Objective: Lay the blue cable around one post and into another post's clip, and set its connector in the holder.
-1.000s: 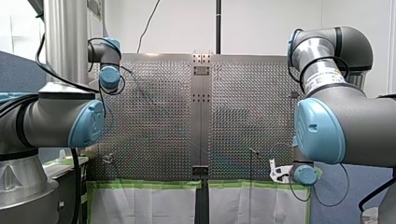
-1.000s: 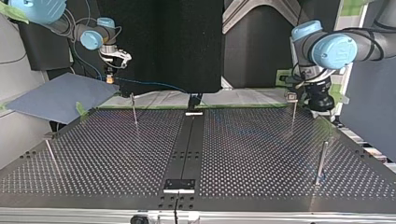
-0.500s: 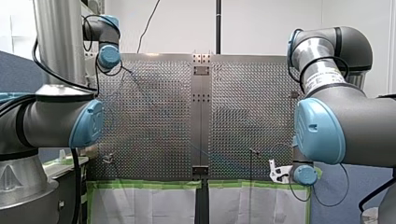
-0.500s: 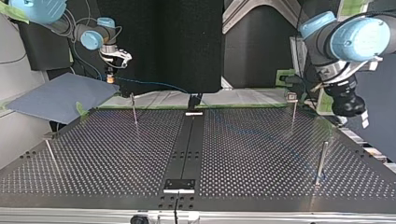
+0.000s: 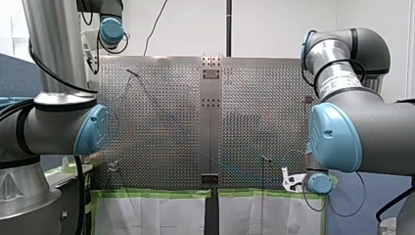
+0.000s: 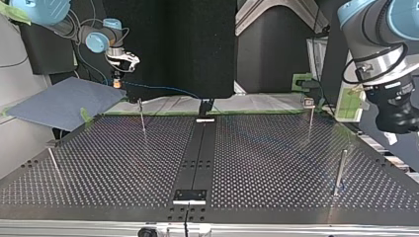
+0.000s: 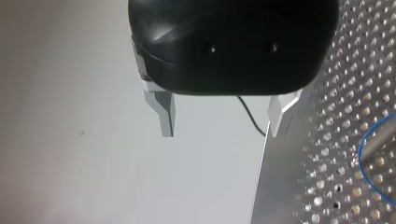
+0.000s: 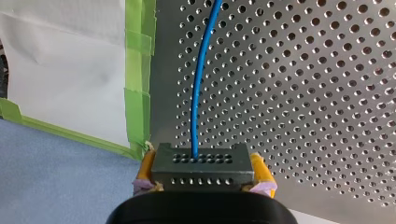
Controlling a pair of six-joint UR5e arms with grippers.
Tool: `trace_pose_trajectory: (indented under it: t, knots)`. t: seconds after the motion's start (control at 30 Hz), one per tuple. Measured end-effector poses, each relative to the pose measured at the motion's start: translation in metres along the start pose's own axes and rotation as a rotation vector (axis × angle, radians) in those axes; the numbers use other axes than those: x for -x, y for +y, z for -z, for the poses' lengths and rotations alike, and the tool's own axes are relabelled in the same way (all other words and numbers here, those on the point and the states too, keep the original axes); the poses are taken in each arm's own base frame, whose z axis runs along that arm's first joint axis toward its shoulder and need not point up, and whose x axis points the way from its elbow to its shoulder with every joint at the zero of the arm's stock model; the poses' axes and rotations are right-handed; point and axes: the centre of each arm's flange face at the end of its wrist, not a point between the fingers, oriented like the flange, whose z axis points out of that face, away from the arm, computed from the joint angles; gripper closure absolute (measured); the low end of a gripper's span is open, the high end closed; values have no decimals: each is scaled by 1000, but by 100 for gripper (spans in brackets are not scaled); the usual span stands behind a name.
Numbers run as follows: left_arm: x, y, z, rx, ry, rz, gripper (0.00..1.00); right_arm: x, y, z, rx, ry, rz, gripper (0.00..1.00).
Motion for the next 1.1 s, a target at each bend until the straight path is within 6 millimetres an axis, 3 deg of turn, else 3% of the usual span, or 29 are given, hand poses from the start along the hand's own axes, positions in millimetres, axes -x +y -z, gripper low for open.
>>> trace_pose_trajectory:
  t: [0.53, 1.1]
  knots:
    - [32, -38, -4, -152, 69, -147, 0, 1, -3, 1, -5, -8, 6, 100]
    - [48, -58, -6, -95, 127, -311, 0, 1, -4, 2, -9, -12, 9, 100]
